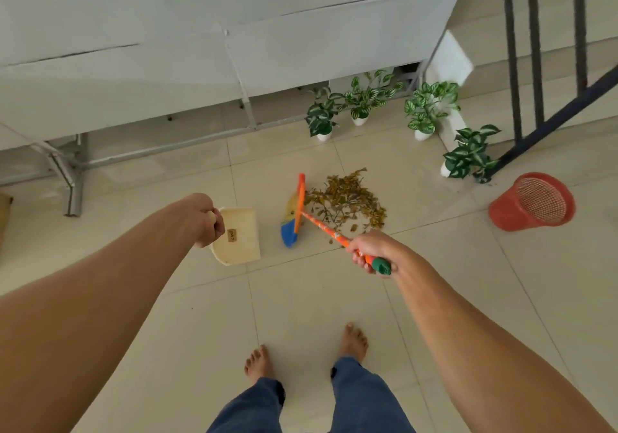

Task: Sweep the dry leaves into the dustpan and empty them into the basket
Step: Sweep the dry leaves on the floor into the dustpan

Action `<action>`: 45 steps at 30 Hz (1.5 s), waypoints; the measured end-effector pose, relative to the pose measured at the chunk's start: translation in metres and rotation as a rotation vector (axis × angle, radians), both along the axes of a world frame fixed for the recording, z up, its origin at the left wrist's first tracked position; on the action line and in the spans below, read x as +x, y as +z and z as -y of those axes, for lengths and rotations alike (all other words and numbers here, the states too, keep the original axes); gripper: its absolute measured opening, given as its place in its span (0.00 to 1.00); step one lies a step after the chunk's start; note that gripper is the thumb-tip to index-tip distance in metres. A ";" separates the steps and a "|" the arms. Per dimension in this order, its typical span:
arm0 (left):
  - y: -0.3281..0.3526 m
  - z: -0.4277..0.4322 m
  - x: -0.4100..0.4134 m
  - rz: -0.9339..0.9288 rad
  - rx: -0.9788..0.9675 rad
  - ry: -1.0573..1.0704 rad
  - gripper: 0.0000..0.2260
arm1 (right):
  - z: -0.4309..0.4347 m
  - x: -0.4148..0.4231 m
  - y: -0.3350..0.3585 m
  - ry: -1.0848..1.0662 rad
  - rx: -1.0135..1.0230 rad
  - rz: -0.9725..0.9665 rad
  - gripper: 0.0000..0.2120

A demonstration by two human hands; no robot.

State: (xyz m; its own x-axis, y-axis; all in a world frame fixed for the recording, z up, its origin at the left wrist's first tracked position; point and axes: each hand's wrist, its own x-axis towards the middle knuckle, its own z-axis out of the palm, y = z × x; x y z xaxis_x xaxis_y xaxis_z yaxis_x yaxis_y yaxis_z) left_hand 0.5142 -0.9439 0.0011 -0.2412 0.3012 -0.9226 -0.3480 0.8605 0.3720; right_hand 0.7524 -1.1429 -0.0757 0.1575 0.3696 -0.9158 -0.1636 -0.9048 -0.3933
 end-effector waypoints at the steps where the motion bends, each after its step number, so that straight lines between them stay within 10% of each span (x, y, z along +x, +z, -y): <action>1: -0.004 0.001 0.004 -0.071 -0.006 -0.052 0.11 | 0.011 0.017 -0.002 0.017 -0.014 0.023 0.11; 30: 0.006 0.038 0.153 -0.139 -0.126 -0.382 0.11 | 0.114 0.180 0.056 0.538 -0.076 0.309 0.18; 45: 0.012 0.051 0.143 -0.109 -0.112 -0.316 0.10 | 0.088 0.139 0.011 0.034 0.027 0.060 0.13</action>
State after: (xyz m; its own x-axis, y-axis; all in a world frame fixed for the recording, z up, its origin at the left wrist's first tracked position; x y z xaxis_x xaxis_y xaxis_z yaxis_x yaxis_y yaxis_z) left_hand 0.6575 -0.9952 0.0128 -0.2515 0.2747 -0.9281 -0.0217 0.9570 0.2892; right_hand 0.8910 -1.2304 -0.0643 0.1987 0.4003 -0.8946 -0.1083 -0.8982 -0.4260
